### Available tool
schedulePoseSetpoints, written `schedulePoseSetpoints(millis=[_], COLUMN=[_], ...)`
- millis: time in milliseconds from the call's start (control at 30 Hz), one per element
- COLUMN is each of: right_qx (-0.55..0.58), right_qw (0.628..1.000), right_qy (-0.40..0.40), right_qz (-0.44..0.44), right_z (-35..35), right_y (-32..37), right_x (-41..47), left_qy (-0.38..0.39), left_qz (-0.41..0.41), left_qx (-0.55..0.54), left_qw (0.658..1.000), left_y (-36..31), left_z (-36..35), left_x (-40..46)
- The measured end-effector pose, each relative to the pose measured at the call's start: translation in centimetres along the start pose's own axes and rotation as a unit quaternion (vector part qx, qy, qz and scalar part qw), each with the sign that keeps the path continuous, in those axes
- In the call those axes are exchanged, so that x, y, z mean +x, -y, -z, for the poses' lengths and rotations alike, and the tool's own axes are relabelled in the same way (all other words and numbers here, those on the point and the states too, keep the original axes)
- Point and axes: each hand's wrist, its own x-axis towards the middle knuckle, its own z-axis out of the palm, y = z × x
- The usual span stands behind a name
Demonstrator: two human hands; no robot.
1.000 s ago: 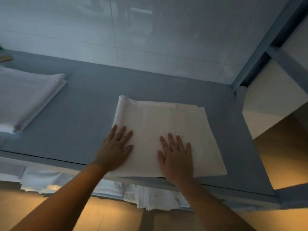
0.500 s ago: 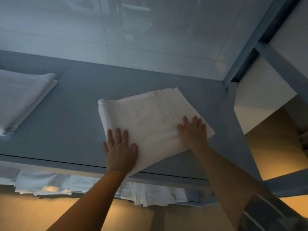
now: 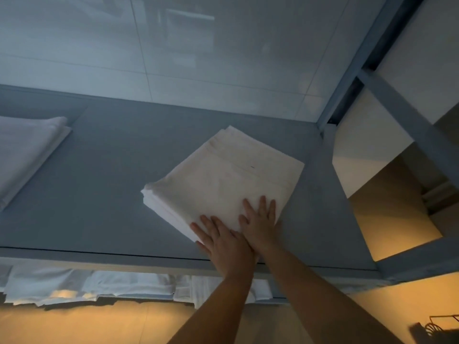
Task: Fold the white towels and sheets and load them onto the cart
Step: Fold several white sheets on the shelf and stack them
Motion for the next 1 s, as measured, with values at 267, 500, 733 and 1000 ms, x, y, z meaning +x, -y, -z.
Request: schedulePoseSetpoints(millis=[267,500,733,1000], right_qx=[-0.123,-0.186,-0.208,-0.257], right_qw=[0.984,0.958,0.932,0.878], right_qy=[-0.019,0.124,-0.131,-0.244], right_qz=[0.128,0.18,0.266,0.321], right_z=[1.7,3.8,1.7,1.8], right_y=[-2.7,-2.5,-3.3,-2.9], right_x=[3.0,0.0,-5.4,-5.1], left_qy=[0.095,0.081,0.1,0.094], left_qz=[-0.37,-0.377,-0.459,-0.491], left_qx=[0.281,0.357,0.362,0.342], left_qw=[0.881,0.851,0.805,0.796], left_y=[5.8,6.0,3.4,3.4], left_z=[4.8,4.0,1.6,1.2], left_x=[5.7,6.8,5.6,6.2])
